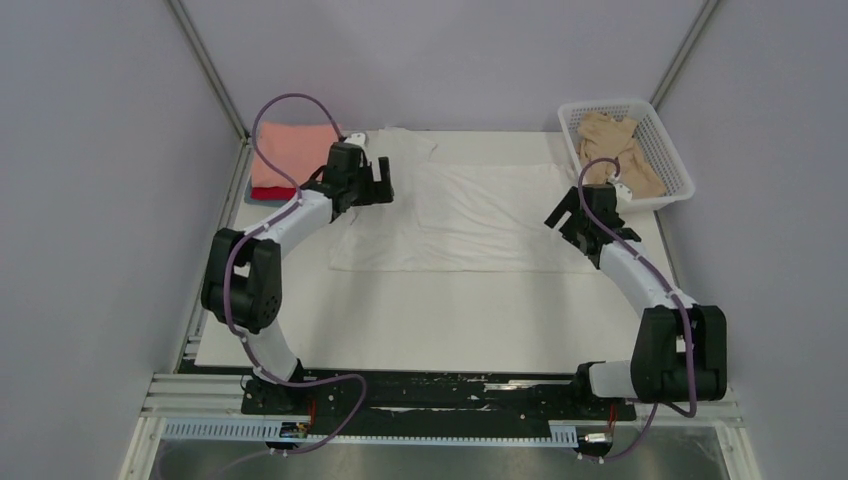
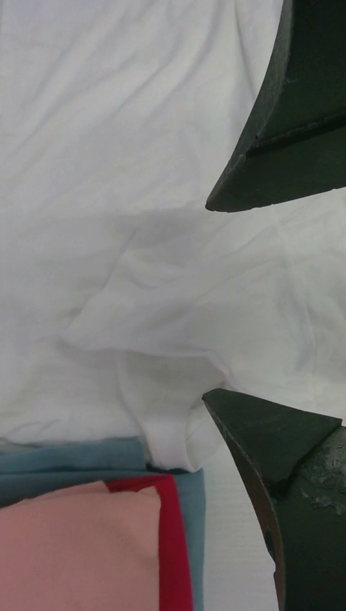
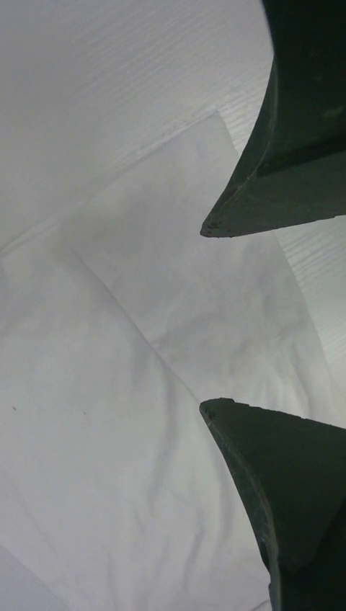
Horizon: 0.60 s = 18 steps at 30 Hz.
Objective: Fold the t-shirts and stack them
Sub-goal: Fold the flattened tshirt in 1/3 of the way
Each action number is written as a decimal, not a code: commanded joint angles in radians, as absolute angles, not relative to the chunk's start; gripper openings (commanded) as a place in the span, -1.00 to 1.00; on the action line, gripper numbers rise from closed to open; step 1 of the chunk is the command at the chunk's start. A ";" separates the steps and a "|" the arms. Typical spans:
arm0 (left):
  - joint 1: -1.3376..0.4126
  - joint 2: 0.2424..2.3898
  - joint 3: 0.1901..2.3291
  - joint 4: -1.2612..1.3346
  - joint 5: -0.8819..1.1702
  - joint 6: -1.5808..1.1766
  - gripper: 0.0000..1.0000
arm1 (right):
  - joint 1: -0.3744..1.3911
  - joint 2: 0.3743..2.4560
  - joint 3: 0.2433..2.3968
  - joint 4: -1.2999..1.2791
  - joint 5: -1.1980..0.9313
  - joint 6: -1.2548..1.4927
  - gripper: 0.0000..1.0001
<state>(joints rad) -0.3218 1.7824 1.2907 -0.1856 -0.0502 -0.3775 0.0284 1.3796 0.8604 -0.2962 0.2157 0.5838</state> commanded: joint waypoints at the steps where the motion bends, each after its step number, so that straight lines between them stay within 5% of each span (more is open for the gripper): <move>1: -0.340 1.643 1.178 -0.119 0.127 -0.466 1.00 | 0.097 1.348 0.796 -0.229 0.100 0.571 0.84; 10: -0.349 1.716 1.052 -0.090 0.201 -0.557 1.00 | 0.138 1.622 0.872 -0.138 -0.027 0.547 0.98; 18: -0.350 1.717 0.920 -0.076 0.210 -0.606 1.00 | 0.138 1.515 0.718 -0.189 0.000 0.595 0.98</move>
